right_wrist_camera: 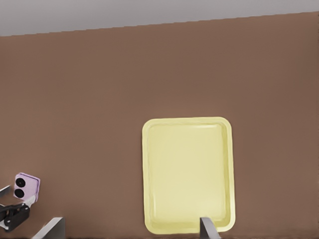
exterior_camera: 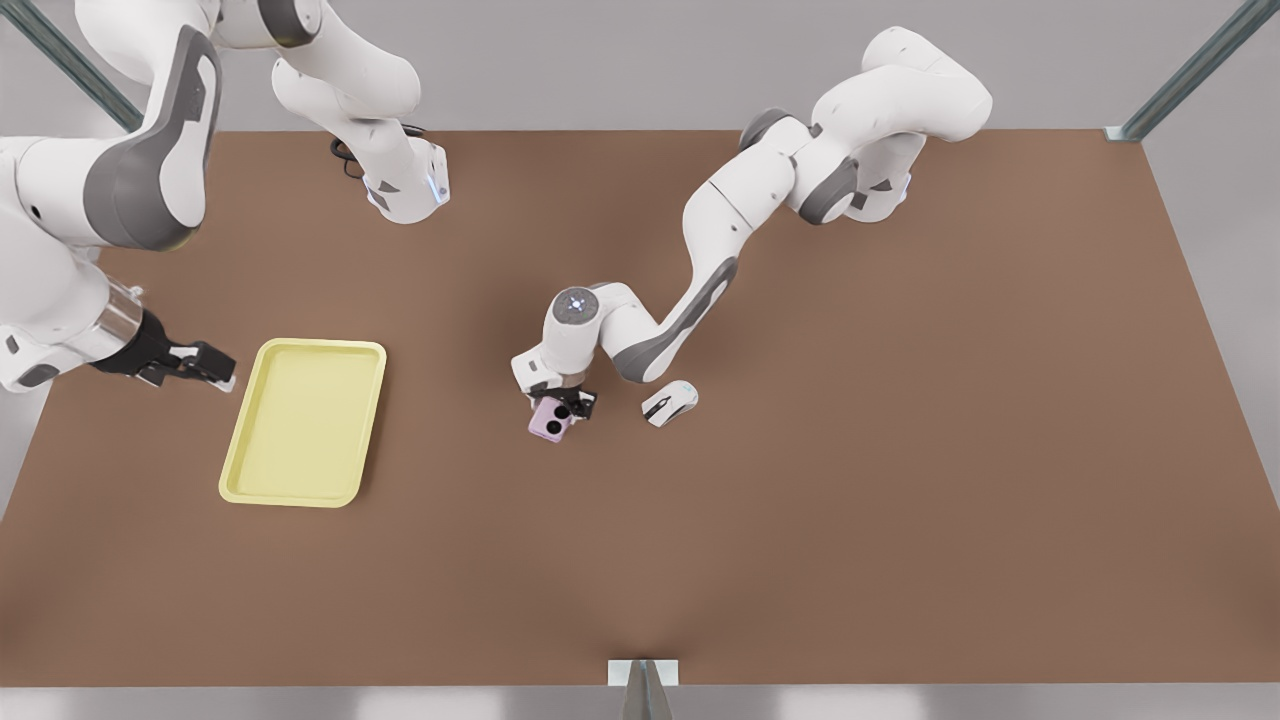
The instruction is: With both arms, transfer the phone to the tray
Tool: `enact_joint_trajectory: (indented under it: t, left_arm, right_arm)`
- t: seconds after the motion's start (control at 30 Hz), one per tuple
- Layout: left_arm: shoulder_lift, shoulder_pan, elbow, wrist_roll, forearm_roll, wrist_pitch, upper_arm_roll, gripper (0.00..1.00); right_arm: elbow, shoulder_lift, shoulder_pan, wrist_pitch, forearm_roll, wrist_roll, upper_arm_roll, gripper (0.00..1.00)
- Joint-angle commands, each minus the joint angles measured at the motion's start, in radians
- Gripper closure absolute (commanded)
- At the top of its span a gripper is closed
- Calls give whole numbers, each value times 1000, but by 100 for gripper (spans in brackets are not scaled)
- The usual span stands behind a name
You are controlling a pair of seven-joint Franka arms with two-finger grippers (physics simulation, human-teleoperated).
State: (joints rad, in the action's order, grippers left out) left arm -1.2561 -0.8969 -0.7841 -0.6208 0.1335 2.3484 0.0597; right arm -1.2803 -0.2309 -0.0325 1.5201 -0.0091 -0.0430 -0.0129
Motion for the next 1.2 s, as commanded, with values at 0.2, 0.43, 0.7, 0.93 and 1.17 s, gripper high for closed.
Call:
enact_joint_trajectory:
  t: [0.2, 0.43, 0.7, 0.93, 1.17]
  left_arm:
    - [130, 84, -10, -28, -9, -291, 8, 0]
    - [465, 564, -18, 314, -132, -903, 2, 0]
    - [1057, 711, -569, 490, -68, -842, 37, 0]
    - [963, 722, -526, 489, -66, -830, 55, 0]
    - [943, 722, -526, 486, -64, -831, 51, 0]
  right_arm:
    - [-34, -4, -21, -57, 12, 172, -12, 0]
    - [-165, 2, 132, 60, 52, -102, 99, 0]
    - [-261, -128, 444, 262, 15, -899, 96, 0]
    - [-260, -272, 533, 394, 24, -1147, 88, 0]
    - [-284, -328, 559, 548, 23, -1250, 86, 0]
